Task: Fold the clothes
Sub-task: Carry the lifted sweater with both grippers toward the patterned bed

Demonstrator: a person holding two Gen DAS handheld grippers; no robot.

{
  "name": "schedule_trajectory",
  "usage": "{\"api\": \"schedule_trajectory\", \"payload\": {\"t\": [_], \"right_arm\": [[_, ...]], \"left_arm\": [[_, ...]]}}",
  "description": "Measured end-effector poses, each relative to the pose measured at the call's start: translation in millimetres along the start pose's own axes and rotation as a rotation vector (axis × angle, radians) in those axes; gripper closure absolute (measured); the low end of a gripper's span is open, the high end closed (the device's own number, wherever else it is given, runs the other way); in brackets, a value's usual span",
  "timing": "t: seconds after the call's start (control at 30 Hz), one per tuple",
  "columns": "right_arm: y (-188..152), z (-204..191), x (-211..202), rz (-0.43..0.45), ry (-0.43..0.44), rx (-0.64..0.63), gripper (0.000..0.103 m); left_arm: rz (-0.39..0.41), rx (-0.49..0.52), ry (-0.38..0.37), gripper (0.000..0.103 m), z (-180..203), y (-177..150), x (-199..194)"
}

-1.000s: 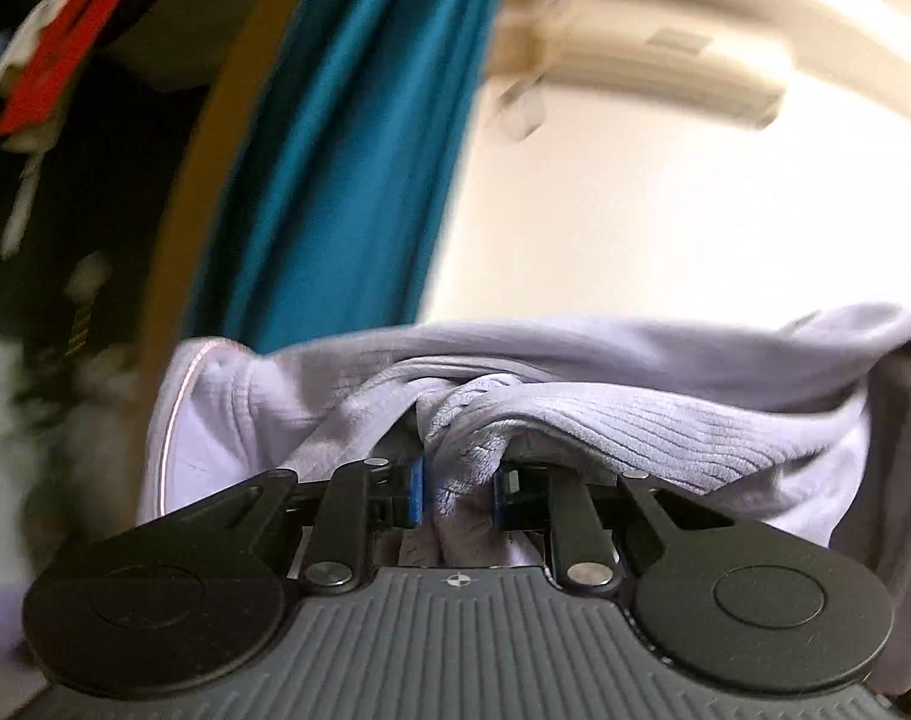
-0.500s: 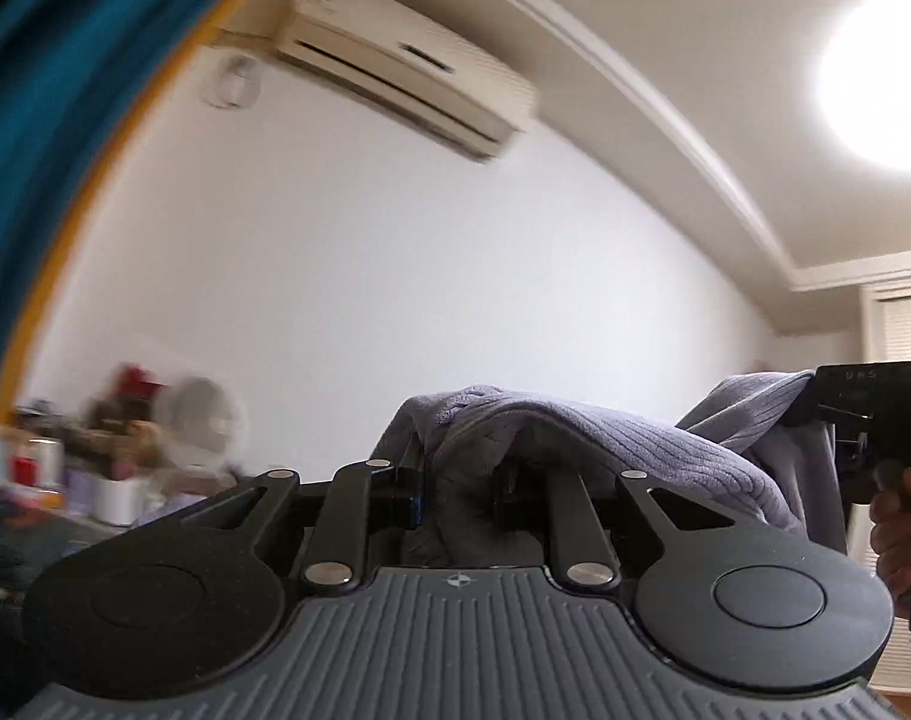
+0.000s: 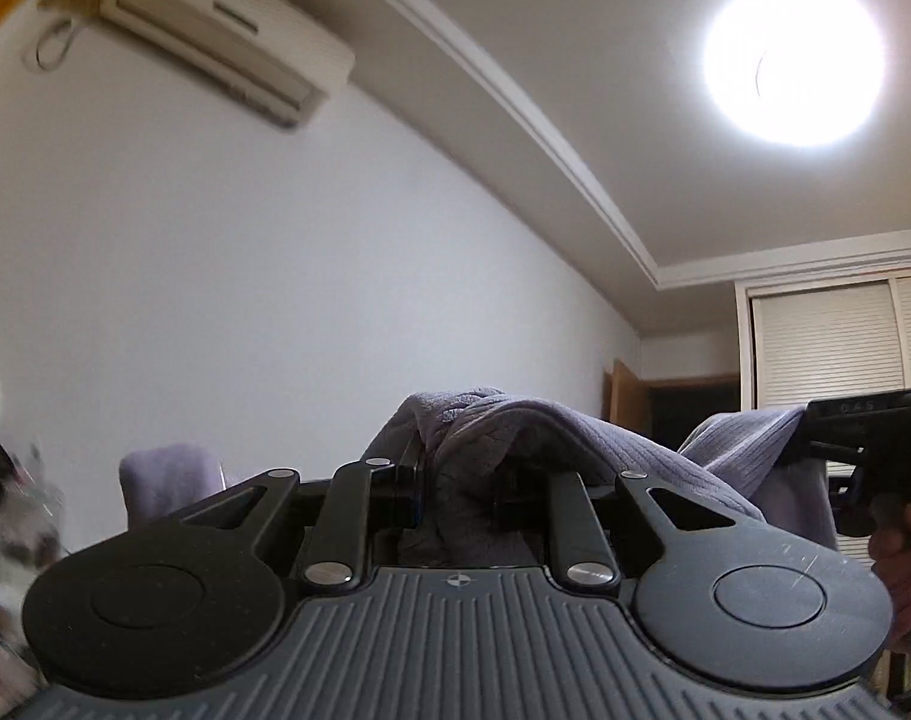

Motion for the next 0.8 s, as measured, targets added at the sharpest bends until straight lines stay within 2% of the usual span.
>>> {"api": "schedule_trajectory", "payload": {"t": [0.07, 0.2, 0.53, 0.8], "right_arm": [[17.4, 26.4, -4.3, -0.015, -0.019, -0.024, 0.089], [50.1, 68.8, -9.2, -0.029, -0.045, -0.021, 0.089], [92.5, 148.5, -25.4, -0.012, -0.111, 0.000, 0.089], [123.9, 207.2, 3.5, 0.038, -0.138, 0.007, 0.089]], "left_arm": [[-0.013, -0.054, 0.009, 0.085, 11.1, -19.0, 16.3], [-0.051, -0.089, 0.017, 0.085, 26.3, -43.2, 43.3], [-0.050, -0.082, -0.042, 0.085, 55.6, -58.3, 111.1], [-0.096, -0.103, -0.091, 0.084, 51.9, -91.3, 179.6]]}}
Point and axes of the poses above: each gripper's, at about its wrist camera, not at the fingertips, and x roughly the way its jaws point, z to its right, y to its top, the point moved 7 cm from there along x, roughly the way its jaws point, and after that the axes turned 7 degrees about z, right-handed, at the moved point
